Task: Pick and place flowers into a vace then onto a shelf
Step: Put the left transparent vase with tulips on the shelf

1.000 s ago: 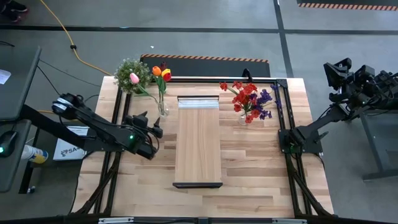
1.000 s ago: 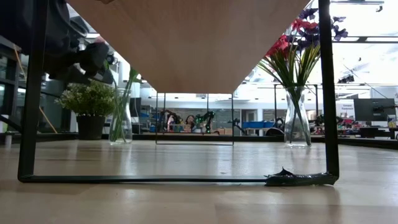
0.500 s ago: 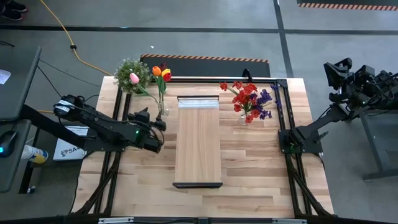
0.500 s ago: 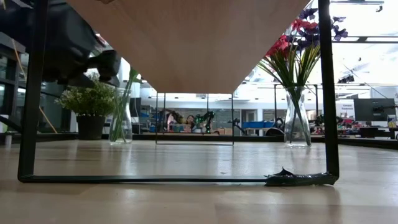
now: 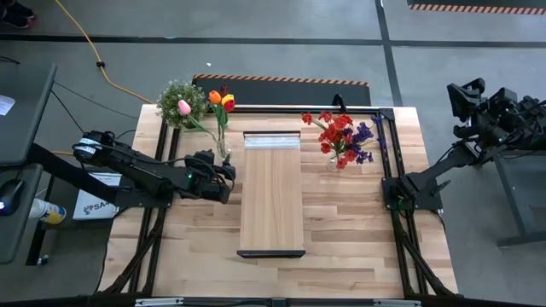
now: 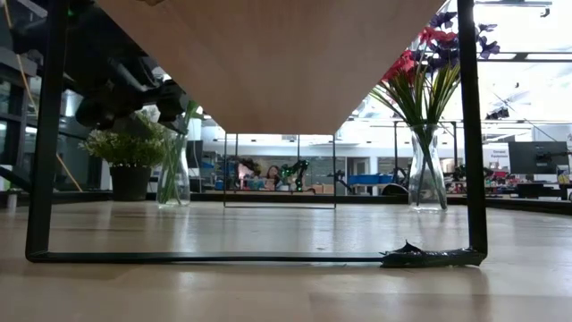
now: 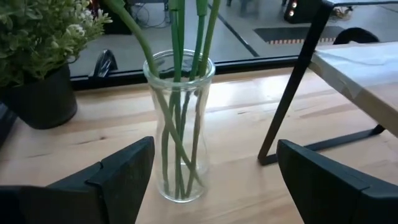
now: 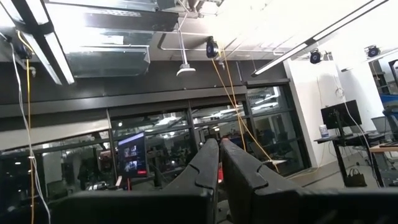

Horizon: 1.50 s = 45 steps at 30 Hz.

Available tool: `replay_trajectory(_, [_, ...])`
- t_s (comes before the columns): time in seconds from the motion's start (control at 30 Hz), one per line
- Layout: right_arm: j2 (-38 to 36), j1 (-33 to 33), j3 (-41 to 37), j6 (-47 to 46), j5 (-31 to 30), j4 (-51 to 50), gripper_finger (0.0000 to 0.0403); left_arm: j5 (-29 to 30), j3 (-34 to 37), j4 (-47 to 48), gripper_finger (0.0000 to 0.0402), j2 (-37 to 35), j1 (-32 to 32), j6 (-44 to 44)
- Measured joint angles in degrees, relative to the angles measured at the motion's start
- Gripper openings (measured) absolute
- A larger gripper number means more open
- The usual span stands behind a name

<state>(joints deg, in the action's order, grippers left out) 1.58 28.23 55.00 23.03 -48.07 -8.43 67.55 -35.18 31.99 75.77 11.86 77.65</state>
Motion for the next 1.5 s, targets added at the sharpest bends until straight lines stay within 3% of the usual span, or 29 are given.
replay_trajectory(0.43, [0.0,0.0,0.0,0.0,0.0,0.2,0.0012,0.1,0.0,-1.6,0.0372,0.0,-2.8,-0.5])
replay_trajectory(0.7, [0.0,0.0,0.0,0.0,0.0,0.2,0.0012,-2.7,0.0,-7.7,0.0372,3.6,-5.2,-4.4])
replay_trajectory(0.97, [0.0,0.0,0.0,0.0,0.0,0.2,0.0012,-1.5,0.0,-8.5,0.0372,5.6,-5.2,-3.9])
replay_trajectory(1.17, [0.0,0.0,0.0,0.0,0.0,0.2,0.0012,4.6,0.0,-8.4,0.0372,5.6,-5.6,-3.9])
replay_trajectory(1.5, [0.0,0.0,0.0,1.5,0.0,0.7,0.0012,2.8,0.0,-8.9,0.0372,5.6,-9.4,-3.9])
